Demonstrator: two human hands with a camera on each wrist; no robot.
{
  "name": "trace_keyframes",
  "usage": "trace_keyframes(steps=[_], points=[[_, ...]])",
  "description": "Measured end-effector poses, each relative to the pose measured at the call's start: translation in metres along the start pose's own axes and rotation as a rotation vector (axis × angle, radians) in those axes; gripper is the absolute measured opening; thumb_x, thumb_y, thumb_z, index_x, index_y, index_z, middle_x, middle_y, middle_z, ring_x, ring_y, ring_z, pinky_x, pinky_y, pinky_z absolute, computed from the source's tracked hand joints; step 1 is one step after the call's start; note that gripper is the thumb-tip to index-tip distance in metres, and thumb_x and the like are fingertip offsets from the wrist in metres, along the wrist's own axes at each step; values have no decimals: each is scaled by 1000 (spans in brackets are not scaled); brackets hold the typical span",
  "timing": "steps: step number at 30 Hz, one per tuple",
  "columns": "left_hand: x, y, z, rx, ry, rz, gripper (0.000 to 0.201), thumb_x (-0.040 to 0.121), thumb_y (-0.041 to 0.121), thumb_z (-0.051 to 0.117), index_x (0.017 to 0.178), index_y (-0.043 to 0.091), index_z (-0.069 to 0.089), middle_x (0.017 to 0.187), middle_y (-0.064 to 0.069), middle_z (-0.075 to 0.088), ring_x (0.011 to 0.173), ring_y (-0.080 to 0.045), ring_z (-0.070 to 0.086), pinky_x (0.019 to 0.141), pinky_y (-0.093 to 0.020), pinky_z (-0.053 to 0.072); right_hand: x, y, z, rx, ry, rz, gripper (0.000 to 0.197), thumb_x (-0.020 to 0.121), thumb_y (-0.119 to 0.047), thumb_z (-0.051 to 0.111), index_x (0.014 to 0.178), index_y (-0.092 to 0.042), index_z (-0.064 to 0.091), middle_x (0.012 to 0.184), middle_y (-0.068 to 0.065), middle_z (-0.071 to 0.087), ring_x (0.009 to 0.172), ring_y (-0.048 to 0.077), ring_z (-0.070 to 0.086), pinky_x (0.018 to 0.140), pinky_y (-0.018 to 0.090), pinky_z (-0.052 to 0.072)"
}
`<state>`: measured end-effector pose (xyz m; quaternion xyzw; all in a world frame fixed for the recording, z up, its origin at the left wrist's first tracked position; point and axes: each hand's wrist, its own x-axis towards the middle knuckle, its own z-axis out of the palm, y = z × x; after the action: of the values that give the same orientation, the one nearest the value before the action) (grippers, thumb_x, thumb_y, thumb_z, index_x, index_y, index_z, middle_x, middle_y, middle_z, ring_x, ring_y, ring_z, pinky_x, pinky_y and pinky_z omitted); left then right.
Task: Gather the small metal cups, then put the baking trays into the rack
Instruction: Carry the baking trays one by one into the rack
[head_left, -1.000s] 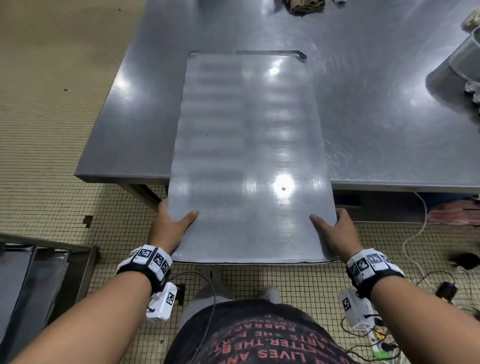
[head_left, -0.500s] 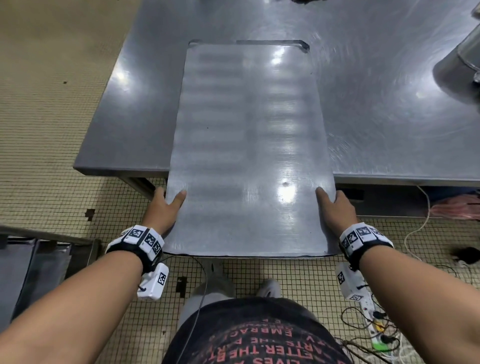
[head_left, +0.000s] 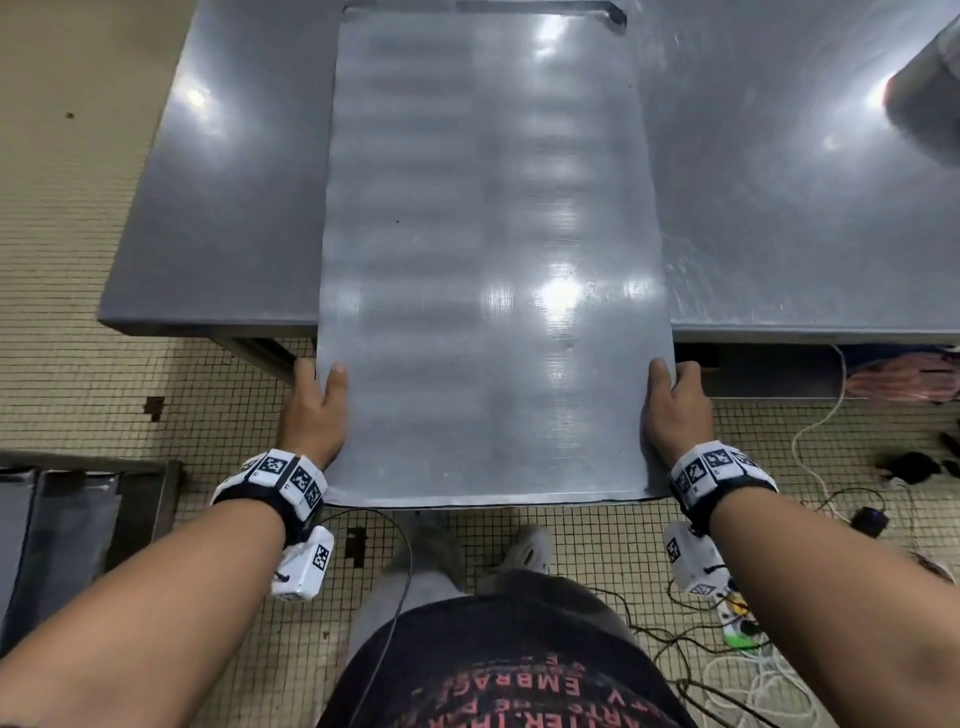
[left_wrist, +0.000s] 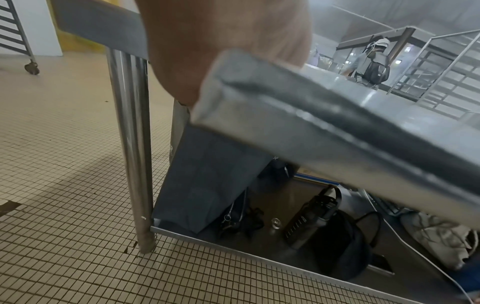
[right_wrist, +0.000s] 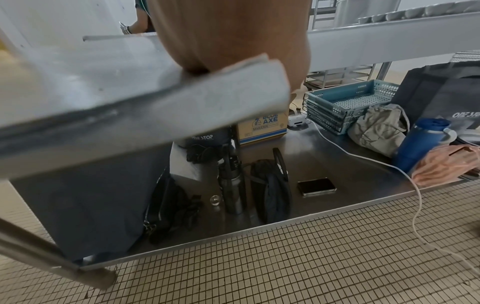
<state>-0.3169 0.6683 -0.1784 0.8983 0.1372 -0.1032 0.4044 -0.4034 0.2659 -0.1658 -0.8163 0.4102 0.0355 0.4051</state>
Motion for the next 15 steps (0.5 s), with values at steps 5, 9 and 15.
trace_keyframes(steps=[5, 9, 15], points=[[4, -4, 3, 5, -5, 11, 35, 103, 50, 41, 109, 15, 42, 100, -6, 60, 86, -29, 59, 78, -42, 48, 3, 3, 4, -20, 4, 9, 47, 96, -65, 33, 108, -20, 44, 99, 8, 63, 89, 33, 63, 84, 52, 53], [1, -2, 3, -23, -4, 27, 38, 104, 47, 42, 109, 10, 43, 97, -4, 59, 84, -25, 56, 74, -35, 39, 4, 6, 3, -52, -11, -3, 46, 98, -62, 32, 108, -19, 43, 100, 9, 62, 87, 32, 61, 78, 43, 48], [1, -4, -1, -28, 8, 12, 41, 101, 54, 43, 101, 13, 44, 89, -5, 59, 78, -26, 57, 69, -37, 44, 0, 0, -7, -78, -69, -31, 44, 103, -54, 32, 110, -11, 44, 98, 8, 58, 80, 25, 55, 74, 35, 39]])
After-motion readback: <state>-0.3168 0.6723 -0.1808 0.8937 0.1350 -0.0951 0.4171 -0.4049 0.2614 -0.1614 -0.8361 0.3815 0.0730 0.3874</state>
